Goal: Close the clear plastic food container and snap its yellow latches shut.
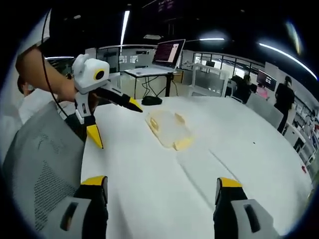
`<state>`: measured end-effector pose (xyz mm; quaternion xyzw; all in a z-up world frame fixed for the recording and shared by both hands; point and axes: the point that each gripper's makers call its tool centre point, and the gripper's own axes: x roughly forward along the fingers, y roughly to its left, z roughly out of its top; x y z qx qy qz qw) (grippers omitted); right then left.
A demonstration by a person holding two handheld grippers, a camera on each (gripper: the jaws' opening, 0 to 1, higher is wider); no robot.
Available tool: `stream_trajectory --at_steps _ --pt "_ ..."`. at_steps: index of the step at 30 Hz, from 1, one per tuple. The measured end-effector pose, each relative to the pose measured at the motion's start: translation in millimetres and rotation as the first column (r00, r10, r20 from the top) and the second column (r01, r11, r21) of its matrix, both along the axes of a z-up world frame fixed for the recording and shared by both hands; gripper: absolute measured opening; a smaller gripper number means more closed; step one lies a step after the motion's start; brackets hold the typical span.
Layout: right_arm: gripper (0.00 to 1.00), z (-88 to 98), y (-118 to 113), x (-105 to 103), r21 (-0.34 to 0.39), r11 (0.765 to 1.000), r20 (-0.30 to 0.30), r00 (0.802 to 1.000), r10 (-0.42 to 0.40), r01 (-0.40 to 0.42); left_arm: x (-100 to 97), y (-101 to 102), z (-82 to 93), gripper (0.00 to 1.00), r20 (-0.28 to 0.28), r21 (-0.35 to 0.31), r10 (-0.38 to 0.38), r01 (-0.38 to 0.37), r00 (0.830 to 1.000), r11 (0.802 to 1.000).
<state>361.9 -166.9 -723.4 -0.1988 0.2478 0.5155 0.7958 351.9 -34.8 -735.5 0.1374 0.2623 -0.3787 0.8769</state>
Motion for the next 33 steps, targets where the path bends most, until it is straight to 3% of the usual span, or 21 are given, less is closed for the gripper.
stream_trajectory --at_steps 33 --pt "0.87 -5.1 19.2 28.7 -0.005 1.000 -0.015 0.999 0.031 -0.031 19.9 21.3 -6.8 0.89 -0.001 0.016 -0.009 0.009 1.000 1.000"
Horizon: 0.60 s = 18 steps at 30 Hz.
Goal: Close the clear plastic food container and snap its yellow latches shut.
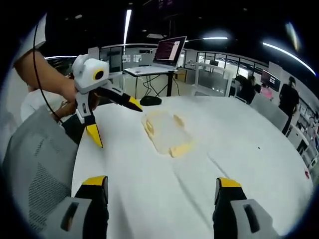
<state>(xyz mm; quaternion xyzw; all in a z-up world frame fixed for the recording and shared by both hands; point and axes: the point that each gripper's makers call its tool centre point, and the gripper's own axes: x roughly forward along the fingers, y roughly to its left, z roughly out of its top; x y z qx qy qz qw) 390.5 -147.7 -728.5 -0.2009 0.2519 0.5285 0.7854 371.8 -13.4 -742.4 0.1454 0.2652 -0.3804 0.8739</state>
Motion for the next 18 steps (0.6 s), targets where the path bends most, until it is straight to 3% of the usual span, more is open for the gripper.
stream_trajectory --at_steps 18 --pt "0.86 2.4 18.9 16.4 0.003 0.999 0.011 0.999 0.032 -0.032 19.7 12.6 1.5 0.88 0.023 0.048 -0.038 0.036 0.999 0.998"
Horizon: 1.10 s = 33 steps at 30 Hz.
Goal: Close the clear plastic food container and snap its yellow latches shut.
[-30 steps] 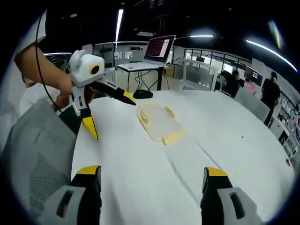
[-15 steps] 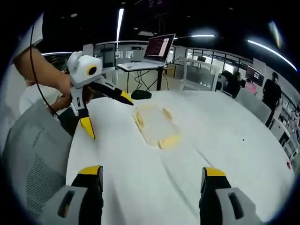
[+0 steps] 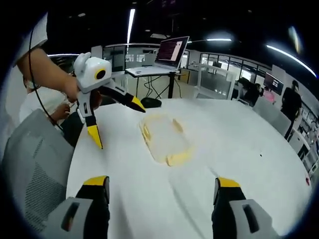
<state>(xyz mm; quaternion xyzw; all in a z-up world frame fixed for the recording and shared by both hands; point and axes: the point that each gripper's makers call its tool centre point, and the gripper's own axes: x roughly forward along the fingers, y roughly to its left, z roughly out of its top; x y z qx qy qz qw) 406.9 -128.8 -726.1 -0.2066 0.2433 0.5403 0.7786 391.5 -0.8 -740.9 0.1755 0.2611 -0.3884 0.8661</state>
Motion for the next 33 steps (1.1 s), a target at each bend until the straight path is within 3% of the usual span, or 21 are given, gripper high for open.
stream_trajectory --at_steps 2,20,24,33 --pt "0.86 -0.8 2.7 1.0 -0.015 1.000 0.010 1.000 0.016 -0.016 3.7 1.9 3.0 0.88 -0.001 -0.019 0.011 -0.011 1.000 1.000" --pt "0.86 1.0 30.7 23.8 -0.046 0.995 0.025 0.996 0.086 -0.085 20.1 27.3 1.2 0.87 -0.014 0.041 -0.054 0.055 0.998 0.998" --pt "0.85 -3.6 39.3 21.8 -0.091 0.984 0.044 0.987 0.156 -0.152 24.8 31.6 3.1 0.86 -0.014 0.042 -0.059 0.060 0.998 0.997" --pt "0.86 -10.3 49.7 30.4 -0.120 0.973 0.035 0.979 0.200 -0.195 30.0 44.6 -4.9 0.86 -0.028 0.115 -0.112 0.114 0.993 0.987"
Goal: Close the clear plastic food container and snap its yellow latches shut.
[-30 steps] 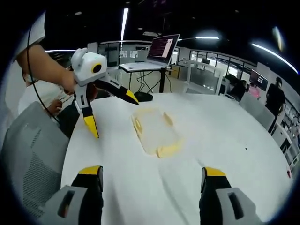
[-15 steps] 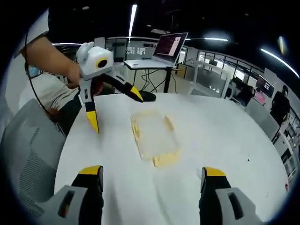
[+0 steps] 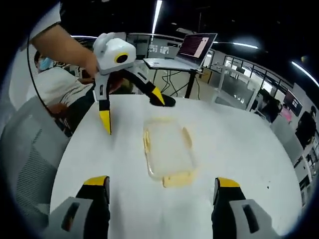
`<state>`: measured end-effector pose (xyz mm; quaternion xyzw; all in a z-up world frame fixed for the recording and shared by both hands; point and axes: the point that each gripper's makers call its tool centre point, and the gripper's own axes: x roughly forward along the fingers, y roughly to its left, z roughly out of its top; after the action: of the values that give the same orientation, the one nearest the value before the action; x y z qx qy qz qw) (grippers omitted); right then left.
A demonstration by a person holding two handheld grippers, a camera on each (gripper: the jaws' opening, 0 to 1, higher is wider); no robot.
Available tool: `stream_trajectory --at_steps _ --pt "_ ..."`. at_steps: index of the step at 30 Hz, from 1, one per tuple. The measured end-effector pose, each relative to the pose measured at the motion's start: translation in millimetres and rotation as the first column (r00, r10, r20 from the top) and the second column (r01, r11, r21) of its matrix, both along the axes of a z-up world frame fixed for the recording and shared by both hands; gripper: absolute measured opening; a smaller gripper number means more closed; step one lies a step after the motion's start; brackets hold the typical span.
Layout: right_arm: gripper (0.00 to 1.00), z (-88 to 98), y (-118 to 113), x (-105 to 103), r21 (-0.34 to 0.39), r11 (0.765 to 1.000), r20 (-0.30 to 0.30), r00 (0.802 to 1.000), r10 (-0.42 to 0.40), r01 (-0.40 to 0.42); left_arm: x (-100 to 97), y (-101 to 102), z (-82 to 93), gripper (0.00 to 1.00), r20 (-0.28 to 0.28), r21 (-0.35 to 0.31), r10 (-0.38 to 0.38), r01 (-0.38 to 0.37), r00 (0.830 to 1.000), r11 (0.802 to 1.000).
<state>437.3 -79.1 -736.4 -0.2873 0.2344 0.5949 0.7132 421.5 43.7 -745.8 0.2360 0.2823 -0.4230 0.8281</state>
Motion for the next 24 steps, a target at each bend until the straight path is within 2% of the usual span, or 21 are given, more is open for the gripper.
stream_trajectory --at_steps 14,24 --pt "0.86 -14.3 5.7 3.0 -0.055 0.998 -0.028 0.999 0.043 -0.044 13.7 20.8 -5.5 0.84 -0.017 0.081 -0.063 0.064 0.998 0.995" --pt "0.85 -22.8 12.6 6.7 -0.094 0.993 -0.044 0.997 0.070 -0.074 22.3 29.1 -17.2 0.82 -0.048 0.138 -0.122 0.128 0.991 0.982"
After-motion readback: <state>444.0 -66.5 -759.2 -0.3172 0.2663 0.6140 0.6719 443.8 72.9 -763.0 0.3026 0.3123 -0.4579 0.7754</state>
